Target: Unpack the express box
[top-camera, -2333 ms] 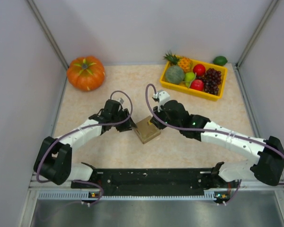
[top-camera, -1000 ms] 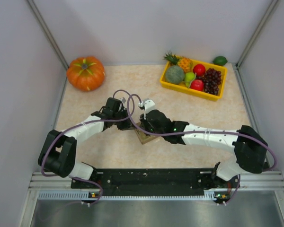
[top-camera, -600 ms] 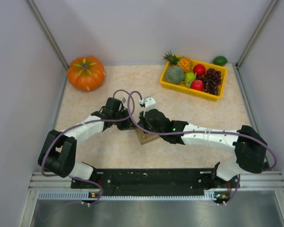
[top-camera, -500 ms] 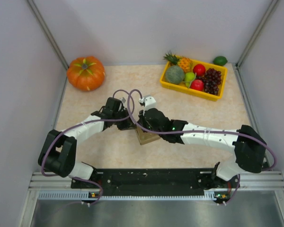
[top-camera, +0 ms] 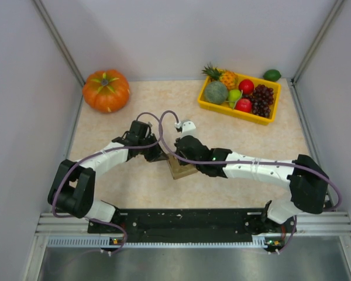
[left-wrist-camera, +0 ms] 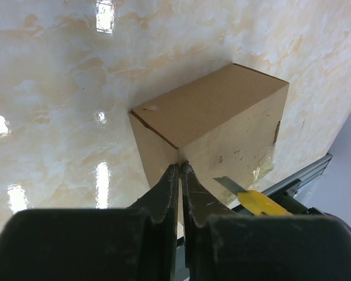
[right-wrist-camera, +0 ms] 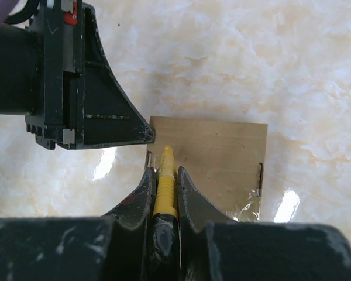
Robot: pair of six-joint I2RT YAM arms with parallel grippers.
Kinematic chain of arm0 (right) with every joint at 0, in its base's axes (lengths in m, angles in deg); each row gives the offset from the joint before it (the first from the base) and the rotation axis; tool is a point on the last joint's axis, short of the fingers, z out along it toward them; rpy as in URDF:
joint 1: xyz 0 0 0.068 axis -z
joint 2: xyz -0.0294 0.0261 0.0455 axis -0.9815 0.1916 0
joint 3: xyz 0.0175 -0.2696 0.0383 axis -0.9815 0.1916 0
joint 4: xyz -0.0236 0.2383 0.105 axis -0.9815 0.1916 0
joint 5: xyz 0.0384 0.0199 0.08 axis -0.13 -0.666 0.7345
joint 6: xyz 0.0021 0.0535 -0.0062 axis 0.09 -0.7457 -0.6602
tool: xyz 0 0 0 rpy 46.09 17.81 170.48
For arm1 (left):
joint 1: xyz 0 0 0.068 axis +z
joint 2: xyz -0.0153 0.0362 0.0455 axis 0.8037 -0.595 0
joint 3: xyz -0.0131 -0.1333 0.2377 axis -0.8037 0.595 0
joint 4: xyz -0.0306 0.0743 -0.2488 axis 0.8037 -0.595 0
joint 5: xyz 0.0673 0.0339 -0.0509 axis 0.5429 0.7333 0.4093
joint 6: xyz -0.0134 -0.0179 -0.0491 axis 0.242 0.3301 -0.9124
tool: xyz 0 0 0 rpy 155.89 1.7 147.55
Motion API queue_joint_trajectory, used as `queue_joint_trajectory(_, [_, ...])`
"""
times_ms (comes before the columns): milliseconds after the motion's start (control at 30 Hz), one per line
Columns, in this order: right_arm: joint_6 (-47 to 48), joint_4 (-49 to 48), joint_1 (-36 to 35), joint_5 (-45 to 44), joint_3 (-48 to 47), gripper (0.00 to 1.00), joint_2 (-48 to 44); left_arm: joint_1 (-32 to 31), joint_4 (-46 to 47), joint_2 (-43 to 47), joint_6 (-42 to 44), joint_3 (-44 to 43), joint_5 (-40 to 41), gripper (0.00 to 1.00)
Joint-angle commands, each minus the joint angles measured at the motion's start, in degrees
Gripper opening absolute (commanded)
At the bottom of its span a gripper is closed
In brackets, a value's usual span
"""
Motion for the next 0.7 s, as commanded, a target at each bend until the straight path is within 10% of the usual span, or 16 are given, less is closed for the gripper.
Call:
queue_joint_trajectory(0, [-2.1, 1.83, -0.83, -4.5, 0.59, 0.0, -7.07, 0.0, -2.89, -0.72, -0.2, 1.97, 1.46, 0.08])
queue_joint_trajectory(333, [-7.54, 13.51, 0.58, -10.92, 4.8, 0.0, -17.44, 0.0, -1.92, 4.72, 8.05, -2.69, -0.91, 0.38])
queue_joint_trajectory(667, [-8.78, 17.57, 3.22, 1.45, 11.93, 0.0, -24.05, 0.0, -2.36, 2.81, 19.13, -11.21, -0.12, 0.52])
